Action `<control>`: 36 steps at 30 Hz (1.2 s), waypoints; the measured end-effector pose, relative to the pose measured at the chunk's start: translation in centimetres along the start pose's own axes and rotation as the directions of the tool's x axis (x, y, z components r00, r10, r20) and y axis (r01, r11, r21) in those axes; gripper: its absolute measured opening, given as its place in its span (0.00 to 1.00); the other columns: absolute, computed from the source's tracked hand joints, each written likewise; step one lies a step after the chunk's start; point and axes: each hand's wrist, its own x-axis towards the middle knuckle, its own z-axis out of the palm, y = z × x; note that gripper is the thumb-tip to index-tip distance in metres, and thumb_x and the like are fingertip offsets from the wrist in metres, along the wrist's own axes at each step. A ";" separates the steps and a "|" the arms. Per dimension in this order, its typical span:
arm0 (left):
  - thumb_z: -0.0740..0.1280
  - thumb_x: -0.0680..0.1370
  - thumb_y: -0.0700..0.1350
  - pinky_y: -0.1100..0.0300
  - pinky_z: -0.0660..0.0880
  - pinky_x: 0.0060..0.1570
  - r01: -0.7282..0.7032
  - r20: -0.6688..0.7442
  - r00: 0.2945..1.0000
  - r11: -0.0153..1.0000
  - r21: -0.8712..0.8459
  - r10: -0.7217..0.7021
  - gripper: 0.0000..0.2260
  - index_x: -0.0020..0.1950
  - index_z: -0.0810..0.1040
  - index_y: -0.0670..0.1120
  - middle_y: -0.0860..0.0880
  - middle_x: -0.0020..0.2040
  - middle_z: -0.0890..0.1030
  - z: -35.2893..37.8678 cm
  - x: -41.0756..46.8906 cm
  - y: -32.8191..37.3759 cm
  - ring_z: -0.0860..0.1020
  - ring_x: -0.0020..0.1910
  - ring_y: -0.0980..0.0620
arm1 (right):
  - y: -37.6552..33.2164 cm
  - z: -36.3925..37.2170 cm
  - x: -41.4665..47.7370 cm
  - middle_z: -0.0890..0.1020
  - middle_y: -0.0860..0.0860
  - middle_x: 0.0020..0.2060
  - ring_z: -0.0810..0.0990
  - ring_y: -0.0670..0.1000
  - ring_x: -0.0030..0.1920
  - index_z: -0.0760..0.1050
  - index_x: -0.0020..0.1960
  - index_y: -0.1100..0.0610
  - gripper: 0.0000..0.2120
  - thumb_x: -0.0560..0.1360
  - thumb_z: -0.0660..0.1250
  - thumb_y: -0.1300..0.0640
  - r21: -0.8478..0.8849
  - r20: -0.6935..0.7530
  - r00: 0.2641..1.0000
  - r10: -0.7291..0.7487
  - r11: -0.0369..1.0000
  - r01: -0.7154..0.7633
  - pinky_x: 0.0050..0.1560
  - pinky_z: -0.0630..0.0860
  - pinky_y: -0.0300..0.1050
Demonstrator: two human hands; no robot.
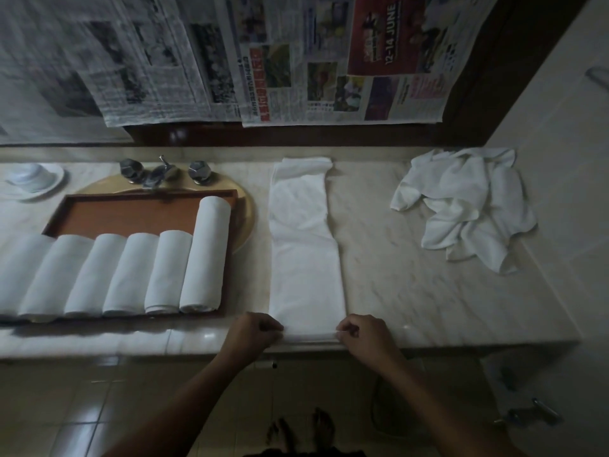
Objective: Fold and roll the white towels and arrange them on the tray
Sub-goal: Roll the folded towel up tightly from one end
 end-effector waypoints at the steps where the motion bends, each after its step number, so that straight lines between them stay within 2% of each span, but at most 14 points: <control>1: 0.77 0.75 0.43 0.76 0.70 0.36 0.019 -0.005 1.000 1.000 0.009 -0.019 0.05 0.50 0.89 0.49 0.61 0.36 0.83 0.2 0.1 0.2 0.79 0.34 0.68 | -0.2 0.2 0.1 0.84 0.42 0.42 0.81 0.40 0.43 0.83 0.49 0.46 0.04 0.75 0.75 0.48 -0.014 -0.011 1.000 0.007 1.000 -0.007 0.48 0.80 0.38; 3: 0.76 0.75 0.44 0.74 0.71 0.38 0.018 -0.040 0.999 0.999 0.050 -0.016 0.05 0.50 0.89 0.49 0.57 0.41 0.85 0.7 0.5 0.4 0.80 0.38 0.65 | -0.8 0.6 0.4 0.81 0.42 0.44 0.80 0.43 0.46 0.82 0.49 0.48 0.04 0.75 0.74 0.52 -0.065 -0.061 0.997 -0.037 0.997 0.033 0.50 0.80 0.43; 6: 0.75 0.75 0.43 0.63 0.73 0.40 -0.048 -0.144 0.987 0.984 0.170 0.073 0.03 0.45 0.86 0.51 0.52 0.45 0.80 1.5 0.5 0.3 0.78 0.42 0.53 | -1.8 1.6 0.4 0.77 0.45 0.49 0.75 0.48 0.51 0.79 0.51 0.50 0.10 0.74 0.70 0.63 -0.169 -0.089 0.974 -0.209 0.967 0.192 0.50 0.75 0.45; 8: 0.75 0.72 0.36 0.61 0.72 0.36 -0.199 -0.142 0.958 0.936 0.291 0.248 0.07 0.42 0.83 0.48 0.51 0.43 0.76 2.5 0.0 0.4 0.75 0.39 0.51 | -2.3 2.3 0.1 0.78 0.47 0.50 0.74 0.49 0.51 0.80 0.51 0.52 0.16 0.72 0.68 0.71 -0.236 -0.060 0.944 -0.325 0.923 0.303 0.46 0.74 0.44; 10: 0.76 0.67 0.31 0.58 0.71 0.31 -0.338 -0.050 0.918 0.842 0.421 0.394 0.12 0.40 0.80 0.47 0.50 0.40 0.76 3.4 -0.6 0.4 0.75 0.37 0.50 | -2.2 3.0 -0.2 0.79 0.48 0.48 0.76 0.51 0.50 0.82 0.51 0.54 0.19 0.70 0.68 0.75 -0.284 -0.016 0.911 -0.413 0.875 0.391 0.42 0.73 0.44; 14: 0.73 0.62 0.29 0.55 0.71 0.30 -0.386 -0.008 0.893 0.773 0.503 0.451 0.15 0.42 0.79 0.46 0.49 0.41 0.75 4.5 -0.8 -0.7 0.72 0.40 0.50 | -0.6 3.5 -0.4 0.80 0.48 0.48 0.77 0.53 0.48 0.82 0.53 0.54 0.19 0.67 0.70 0.72 -0.328 -0.011 0.855 -0.519 0.810 0.487 0.41 0.77 0.45; 18: 0.71 0.61 0.31 0.54 0.72 0.37 -0.453 0.120 0.874 0.700 0.552 0.471 0.19 0.48 0.78 0.47 0.50 0.46 0.75 4.1 -1.1 -1.5 0.72 0.45 0.49 | -0.3 2.8 -0.6 0.79 0.48 0.51 0.76 0.52 0.48 0.79 0.57 0.52 0.19 0.68 0.68 0.65 -0.371 0.062 0.811 -0.582 0.741 0.560 0.44 0.75 0.44; 23: 0.68 0.59 0.32 0.54 0.68 0.38 -0.517 0.199 0.839 0.630 0.579 0.507 0.21 0.49 0.75 0.47 0.51 0.48 0.72 2.8 -0.8 -1.6 0.69 0.45 0.50 | -0.1 2.5 0.3 0.78 0.48 0.50 0.75 0.52 0.48 0.77 0.57 0.51 0.19 0.67 0.67 0.64 -0.429 0.139 0.789 -0.598 0.682 0.592 0.44 0.73 0.45; 27: 0.65 0.61 0.34 0.55 0.70 0.40 -0.526 0.187 0.823 0.596 0.607 0.536 0.18 0.48 0.75 0.48 0.51 0.46 0.74 2.5 -0.3 -1.3 0.71 0.44 0.49 | -0.1 2.2 1.0 0.79 0.49 0.49 0.76 0.53 0.47 0.78 0.56 0.51 0.17 0.68 0.65 0.62 -0.455 0.142 0.784 -0.605 0.663 0.594 0.42 0.74 0.47; 29: 0.65 0.64 0.36 0.55 0.72 0.39 -0.510 0.158 0.831 0.618 0.598 0.533 0.16 0.49 0.77 0.49 0.52 0.45 0.76 2.3 0.1 -1.2 0.73 0.44 0.49 | -0.2 1.8 1.2 0.81 0.49 0.50 0.78 0.53 0.47 0.78 0.56 0.51 0.17 0.69 0.66 0.63 -0.422 0.141 0.797 -0.587 0.693 0.584 0.44 0.74 0.48; 31: 0.64 0.65 0.35 0.56 0.73 0.39 -0.469 0.095 0.867 0.735 0.490 0.490 0.17 0.50 0.81 0.49 0.52 0.44 0.80 2.2 0.3 -0.9 0.77 0.43 0.49 | -0.2 1.2 1.3 0.81 0.48 0.53 0.78 0.53 0.50 0.78 0.58 0.51 0.17 0.72 0.66 0.64 -0.372 0.137 0.832 -0.537 0.751 0.546 0.50 0.74 0.50; 33: 0.65 0.67 0.35 0.58 0.75 0.42 -0.364 0.027 0.927 0.878 0.312 0.374 0.17 0.52 0.83 0.48 0.52 0.45 0.84 1.6 0.2 -0.4 0.80 0.44 0.51 | -0.1 0.7 1.5 0.81 0.47 0.57 0.78 0.51 0.55 0.78 0.62 0.51 0.15 0.78 0.63 0.62 -0.303 0.129 0.871 -0.473 0.818 0.489 0.58 0.71 0.48; 36: 0.72 0.69 0.40 0.63 0.78 0.45 -0.151 -0.005 0.988 0.988 0.017 0.151 0.12 0.50 0.85 0.51 0.56 0.44 0.86 0.4 0.4 0.0 0.82 0.44 0.61 | 0.0 -0.2 2.2 0.82 0.47 0.55 0.80 0.47 0.54 0.81 0.59 0.52 0.10 0.80 0.66 0.60 -0.146 0.113 0.931 -0.348 0.921 0.362 0.57 0.76 0.44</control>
